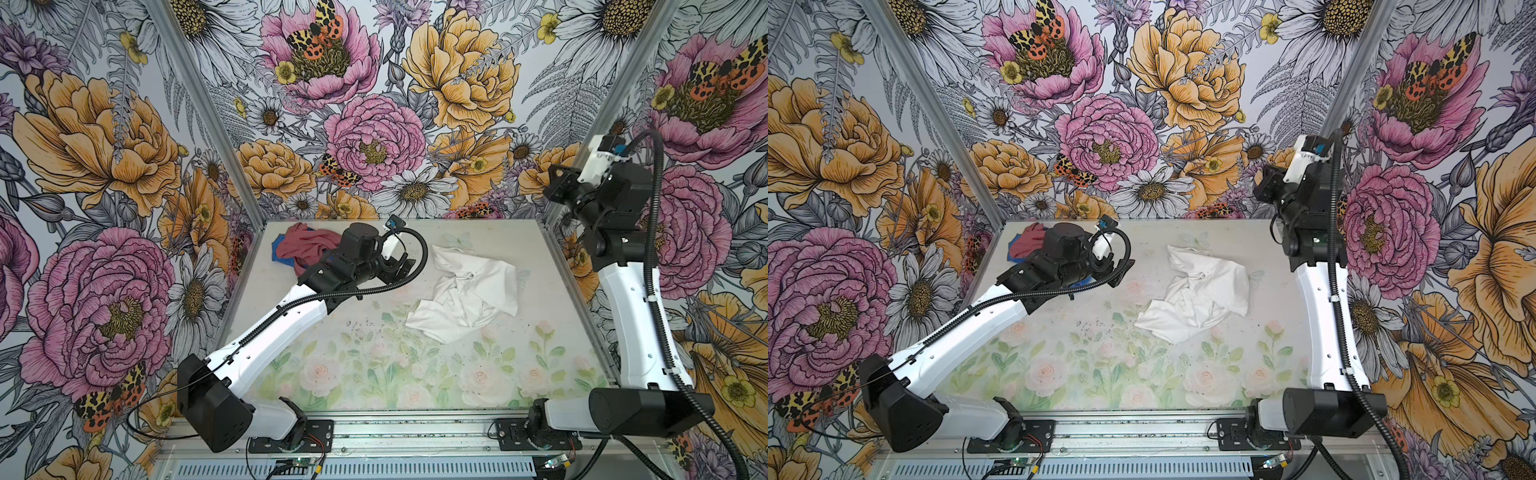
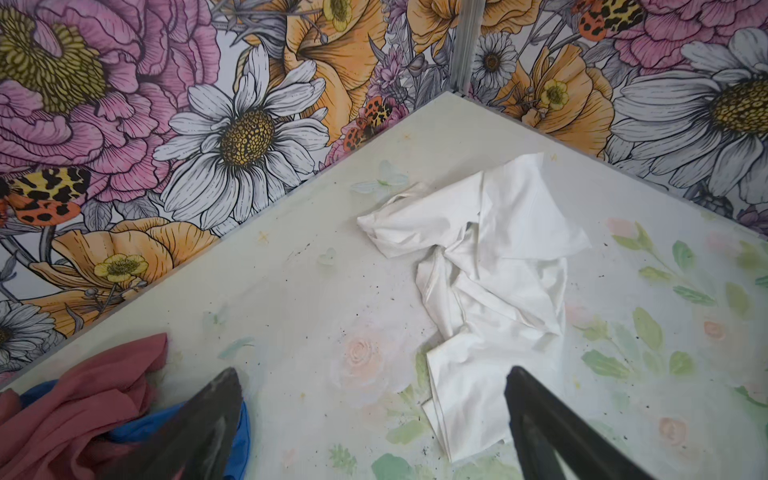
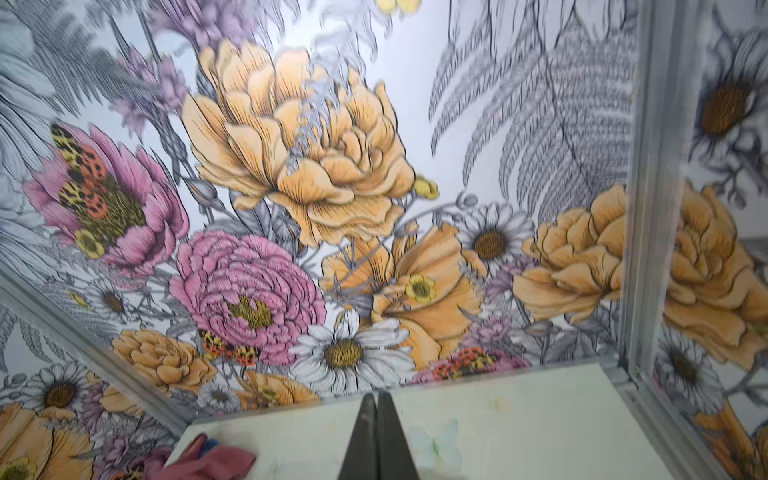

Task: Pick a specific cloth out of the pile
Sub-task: 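Release the white shirt and reach the right gripper down onto it, then grasp the white shirt with the right gripper and lift it high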

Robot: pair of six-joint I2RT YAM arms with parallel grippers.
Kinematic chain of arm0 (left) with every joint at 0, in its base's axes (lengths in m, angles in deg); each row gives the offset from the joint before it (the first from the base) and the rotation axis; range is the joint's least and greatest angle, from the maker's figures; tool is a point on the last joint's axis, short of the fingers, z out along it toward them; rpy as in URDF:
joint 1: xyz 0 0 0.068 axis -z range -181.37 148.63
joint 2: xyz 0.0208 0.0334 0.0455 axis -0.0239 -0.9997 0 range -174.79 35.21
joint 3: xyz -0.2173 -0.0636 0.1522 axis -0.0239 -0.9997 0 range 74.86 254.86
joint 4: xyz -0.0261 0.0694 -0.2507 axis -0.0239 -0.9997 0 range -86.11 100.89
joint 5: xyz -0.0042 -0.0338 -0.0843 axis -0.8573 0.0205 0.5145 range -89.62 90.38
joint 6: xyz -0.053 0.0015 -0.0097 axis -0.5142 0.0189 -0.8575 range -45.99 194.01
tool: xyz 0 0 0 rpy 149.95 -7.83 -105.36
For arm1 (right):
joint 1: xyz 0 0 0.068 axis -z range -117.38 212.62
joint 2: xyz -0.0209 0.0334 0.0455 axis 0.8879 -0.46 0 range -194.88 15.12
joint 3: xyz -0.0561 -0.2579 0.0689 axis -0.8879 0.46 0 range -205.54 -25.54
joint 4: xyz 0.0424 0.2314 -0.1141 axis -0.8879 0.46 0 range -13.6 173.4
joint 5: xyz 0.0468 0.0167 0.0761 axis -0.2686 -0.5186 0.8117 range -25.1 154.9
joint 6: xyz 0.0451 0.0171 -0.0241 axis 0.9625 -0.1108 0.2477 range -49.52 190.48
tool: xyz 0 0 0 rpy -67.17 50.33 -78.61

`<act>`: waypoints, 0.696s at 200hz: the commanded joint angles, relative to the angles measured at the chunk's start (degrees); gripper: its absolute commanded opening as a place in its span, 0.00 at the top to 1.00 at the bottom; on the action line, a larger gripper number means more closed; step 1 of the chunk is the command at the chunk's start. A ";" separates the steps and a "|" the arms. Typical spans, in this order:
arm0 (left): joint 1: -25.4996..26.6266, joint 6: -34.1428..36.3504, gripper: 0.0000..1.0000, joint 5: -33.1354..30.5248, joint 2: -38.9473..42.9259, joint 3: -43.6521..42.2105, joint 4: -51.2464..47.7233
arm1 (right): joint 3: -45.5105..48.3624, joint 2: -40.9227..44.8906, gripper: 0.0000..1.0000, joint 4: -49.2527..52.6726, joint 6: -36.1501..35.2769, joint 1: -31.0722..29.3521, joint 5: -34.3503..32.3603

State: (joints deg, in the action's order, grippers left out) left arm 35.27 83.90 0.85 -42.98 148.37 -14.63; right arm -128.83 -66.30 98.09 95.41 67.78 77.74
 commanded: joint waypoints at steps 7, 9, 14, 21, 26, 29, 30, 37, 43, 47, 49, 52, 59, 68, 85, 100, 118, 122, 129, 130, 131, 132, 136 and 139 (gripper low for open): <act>-1.25 1.95 0.01 1.10 5.24 -3.23 7.81 | -14.49 -7.96 1.00 1.61 4.18 -0.59 2.11; -1.23 1.97 0.01 0.89 5.42 -3.32 7.77 | -15.50 -8.55 1.00 2.17 4.48 -0.66 3.05; -1.15 1.97 0.01 0.34 5.70 -3.62 7.49 | -17.43 -9.77 1.00 4.22 4.83 -0.75 5.13; -1.05 1.82 0.01 -0.32 6.09 -3.83 6.96 | -18.40 -10.79 1.00 8.14 4.96 -0.85 7.03; -0.96 1.65 0.01 -0.37 6.39 -4.05 6.69 | -17.26 -10.73 0.90 10.97 4.65 -0.95 7.91; -0.89 1.64 0.01 -0.31 6.57 -4.18 6.52 | -15.75 -10.36 0.80 12.23 4.07 -1.09 8.45; -0.84 1.67 0.01 -0.26 6.61 -4.22 6.44 | -15.07 -10.21 0.78 12.54 3.90 -1.11 8.57; -0.41 2.07 0.01 0.16 6.89 -4.52 6.13 | -8.71 -8.12 0.59 13.32 2.68 -1.36 8.91; 0.15 2.73 0.01 0.61 7.00 -4.58 5.61 | -0.55 -5.34 0.48 13.04 1.68 -1.52 7.60; 0.47 3.12 0.01 0.86 6.97 -4.53 5.36 | 4.56 -3.39 0.41 12.68 0.90 -1.67 5.74; 0.63 3.23 0.01 0.98 6.99 -4.52 5.25 | 7.11 -2.49 0.39 12.43 0.34 -1.77 4.55; 0.78 3.46 0.01 1.29 6.96 -4.59 5.16 | 10.79 -1.33 0.36 12.05 -0.35 -1.96 2.76; 1.04 3.47 0.01 2.31 6.76 -4.60 5.04 | 18.70 1.37 0.30 11.09 -1.52 -2.14 -1.01; 1.06 3.26 0.01 3.80 6.21 -4.48 5.04 | 27.55 3.93 0.26 9.73 -2.31 -2.02 -3.65; 1.15 2.69 0.01 5.69 5.44 -3.78 4.56 | 38.48 4.77 0.23 6.71 -3.56 -2.21 -2.90; 1.10 2.47 0.01 5.54 5.50 -3.62 4.38 | 43.70 3.29 0.20 2.61 -3.66 -2.66 -0.96; 1.07 2.77 0.01 4.02 5.36 -3.99 4.42 | 44.66 0.15 0.17 1.26 -4.65 -3.51 -1.31; 1.06 2.79 0.01 3.82 5.21 -3.99 4.45 | 44.58 -0.72 0.16 1.30 -4.99 -3.73 -1.67; 1.07 2.64 0.01 3.50 4.93 -3.92 4.44 | 44.51 -1.87 0.15 1.11 -5.38 -4.15 -2.45; 1.07 2.66 0.01 3.54 4.91 -3.91 4.39 | 44.50 -2.06 0.15 1.04 -5.40 -4.18 -2.55; 1.11 2.62 0.01 3.56 4.86 -3.82 4.36 | 44.49 -2.15 0.15 1.01 -5.45 -4.23 -2.69; 1.09 2.61 0.01 3.52 4.83 -3.82 4.35 | 44.49 -2.29 0.15 1.04 -5.48 -4.26 -2.84; 1.04 2.44 0.01 3.61 4.66 -3.74 4.29 | 44.49 -2.88 0.14 0.98 -5.56 -4.40 -3.50; 1.06 2.44 0.01 3.63 4.56 -3.65 4.25 | 44.49 -3.31 0.14 0.85 -5.59 -4.53 -3.95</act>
State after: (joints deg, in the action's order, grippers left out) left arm 36.28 86.04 4.30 -37.56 144.15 -10.25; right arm -82.29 -68.16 104.46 92.00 64.48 76.67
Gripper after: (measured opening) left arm 0.990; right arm 0.850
